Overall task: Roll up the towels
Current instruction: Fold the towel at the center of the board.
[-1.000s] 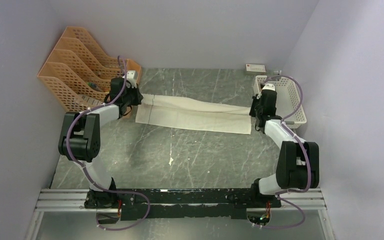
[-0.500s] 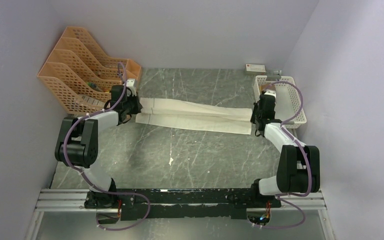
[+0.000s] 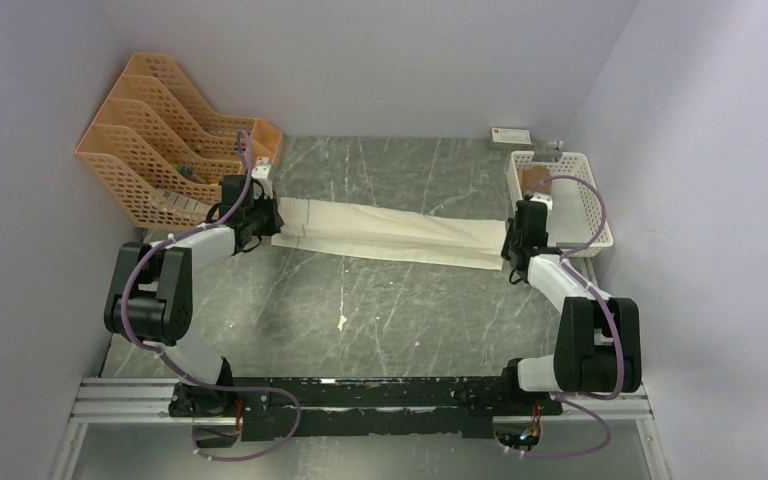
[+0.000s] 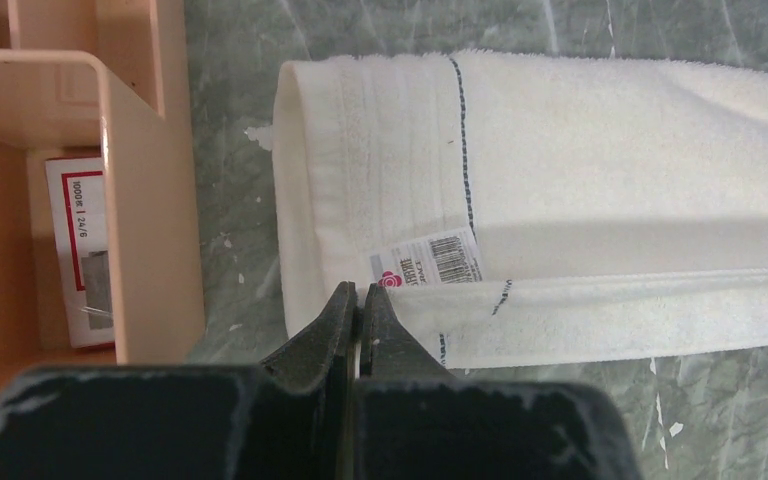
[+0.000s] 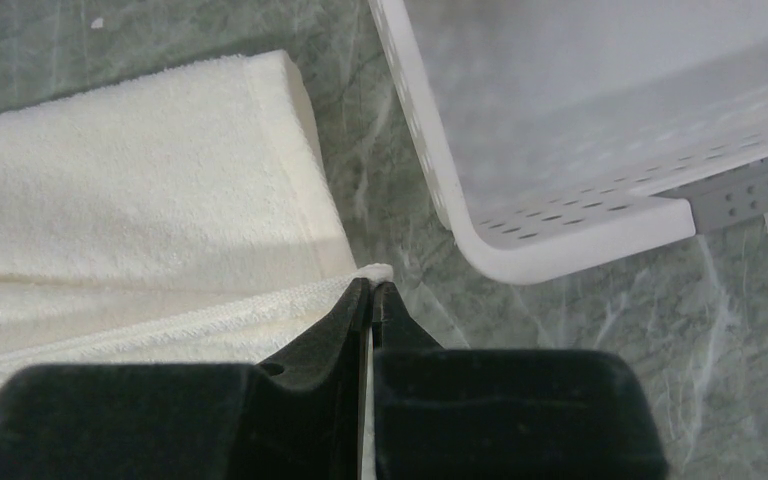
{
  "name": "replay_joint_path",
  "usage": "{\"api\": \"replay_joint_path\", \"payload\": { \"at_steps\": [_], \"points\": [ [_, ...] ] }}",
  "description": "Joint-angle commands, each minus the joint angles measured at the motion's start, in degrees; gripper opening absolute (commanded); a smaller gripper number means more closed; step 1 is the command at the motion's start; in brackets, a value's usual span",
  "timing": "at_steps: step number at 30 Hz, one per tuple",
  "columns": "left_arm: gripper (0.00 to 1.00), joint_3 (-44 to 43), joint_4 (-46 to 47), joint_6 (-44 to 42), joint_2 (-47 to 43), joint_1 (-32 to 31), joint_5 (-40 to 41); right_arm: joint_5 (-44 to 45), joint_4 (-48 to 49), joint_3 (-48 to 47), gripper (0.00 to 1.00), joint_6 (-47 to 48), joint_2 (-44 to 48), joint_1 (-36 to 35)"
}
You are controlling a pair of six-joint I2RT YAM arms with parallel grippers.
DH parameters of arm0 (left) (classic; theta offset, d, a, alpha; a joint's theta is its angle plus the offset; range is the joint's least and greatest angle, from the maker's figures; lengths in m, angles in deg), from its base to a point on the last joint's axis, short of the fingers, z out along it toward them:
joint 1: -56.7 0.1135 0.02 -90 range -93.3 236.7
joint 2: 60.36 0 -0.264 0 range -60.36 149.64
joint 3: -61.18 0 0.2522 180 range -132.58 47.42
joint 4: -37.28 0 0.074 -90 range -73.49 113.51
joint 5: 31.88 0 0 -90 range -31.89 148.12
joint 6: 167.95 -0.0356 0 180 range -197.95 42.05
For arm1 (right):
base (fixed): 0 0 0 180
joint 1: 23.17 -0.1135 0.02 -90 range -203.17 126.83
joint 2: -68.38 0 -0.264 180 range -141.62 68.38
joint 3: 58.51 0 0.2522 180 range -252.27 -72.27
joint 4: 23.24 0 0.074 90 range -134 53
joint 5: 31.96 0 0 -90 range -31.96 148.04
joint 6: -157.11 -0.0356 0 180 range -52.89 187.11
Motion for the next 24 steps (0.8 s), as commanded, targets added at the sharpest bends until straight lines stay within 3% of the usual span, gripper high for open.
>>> {"api": "replay_joint_path", "payload": {
  "at_steps": [1, 24],
  "points": [
    [0.07, 0.9, -1.4, -0.9, -0.9, 0.3, 1.9, 3.6, -1.2, 1.3, 0.0, 0.0, 2.1, 0.3],
    [0.07, -1.1, -1.1, -5.9, -0.8, 5.6, -0.1, 1.2, -2.7, 2.1, 0.0, 0.2, 2.7, -0.3]
  ]
}}
